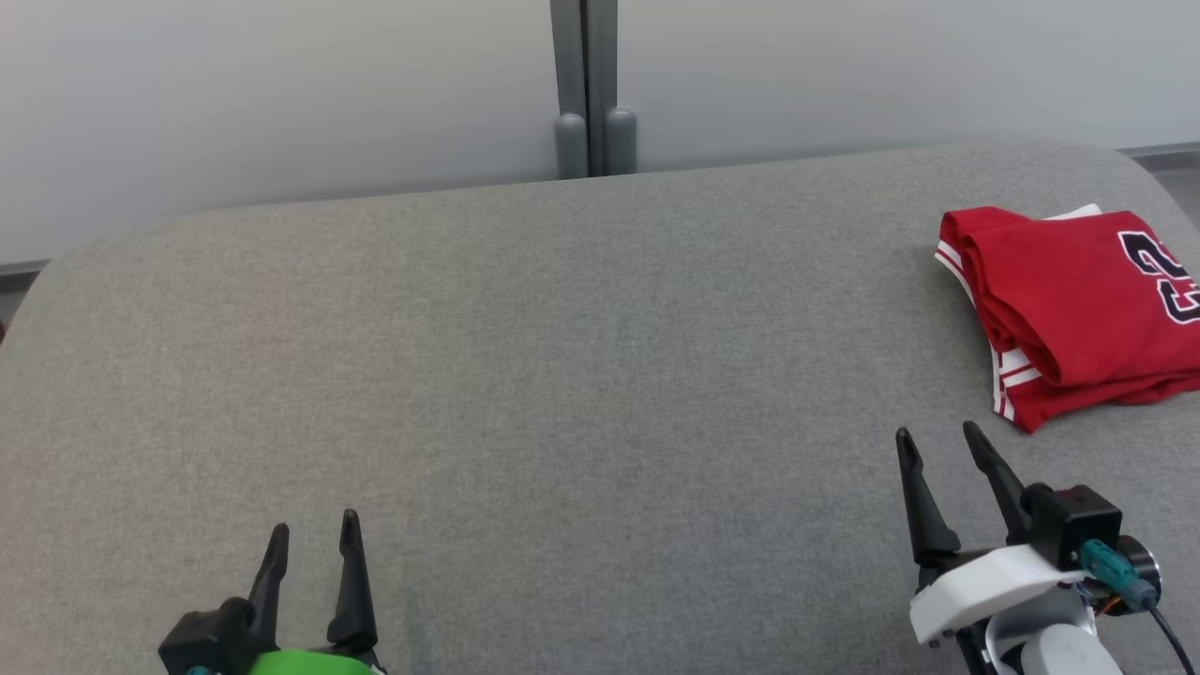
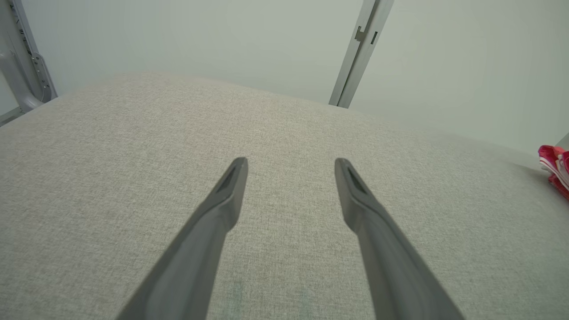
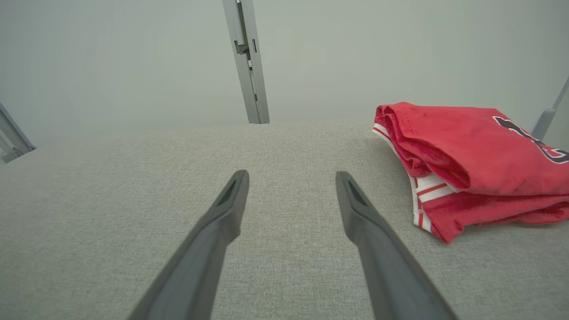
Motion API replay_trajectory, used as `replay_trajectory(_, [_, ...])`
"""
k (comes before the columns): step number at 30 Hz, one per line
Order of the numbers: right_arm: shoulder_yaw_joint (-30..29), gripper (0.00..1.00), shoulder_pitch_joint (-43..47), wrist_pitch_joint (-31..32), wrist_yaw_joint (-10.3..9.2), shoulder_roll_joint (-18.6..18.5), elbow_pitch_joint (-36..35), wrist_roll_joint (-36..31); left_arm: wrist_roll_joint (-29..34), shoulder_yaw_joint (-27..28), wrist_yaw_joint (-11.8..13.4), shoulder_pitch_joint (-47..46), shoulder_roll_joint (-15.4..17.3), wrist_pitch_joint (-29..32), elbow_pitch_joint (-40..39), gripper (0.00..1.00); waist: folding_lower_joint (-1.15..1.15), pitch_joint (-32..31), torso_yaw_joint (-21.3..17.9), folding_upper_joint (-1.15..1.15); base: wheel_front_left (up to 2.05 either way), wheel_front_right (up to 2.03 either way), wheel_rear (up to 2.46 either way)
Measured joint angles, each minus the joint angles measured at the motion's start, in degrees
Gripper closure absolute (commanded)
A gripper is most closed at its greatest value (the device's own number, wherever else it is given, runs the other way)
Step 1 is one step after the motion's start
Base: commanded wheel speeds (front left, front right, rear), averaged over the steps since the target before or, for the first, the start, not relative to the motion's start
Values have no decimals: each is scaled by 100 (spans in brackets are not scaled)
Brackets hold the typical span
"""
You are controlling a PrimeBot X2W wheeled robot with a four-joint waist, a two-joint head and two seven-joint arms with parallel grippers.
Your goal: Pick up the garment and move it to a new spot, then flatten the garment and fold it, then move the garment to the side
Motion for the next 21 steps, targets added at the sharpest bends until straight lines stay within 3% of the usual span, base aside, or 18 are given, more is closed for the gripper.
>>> replay_trajectory(16, [97,0,325,1,0,0,-260,164,-167,-147,91,82,-1,0,21,0,0,-48,-34,0,0,0,0])
replay_trajectory(17, [101,100,327,3,0,7,-229,165,-167,-147,90,83,-3,0,59,100,0,-48,-27,0,0,0,0])
replay_trajectory(21, [108,100,407,20,0,40,-44,181,-172,-147,90,86,-21,2,256,100,0,-49,-26,0,0,0,0])
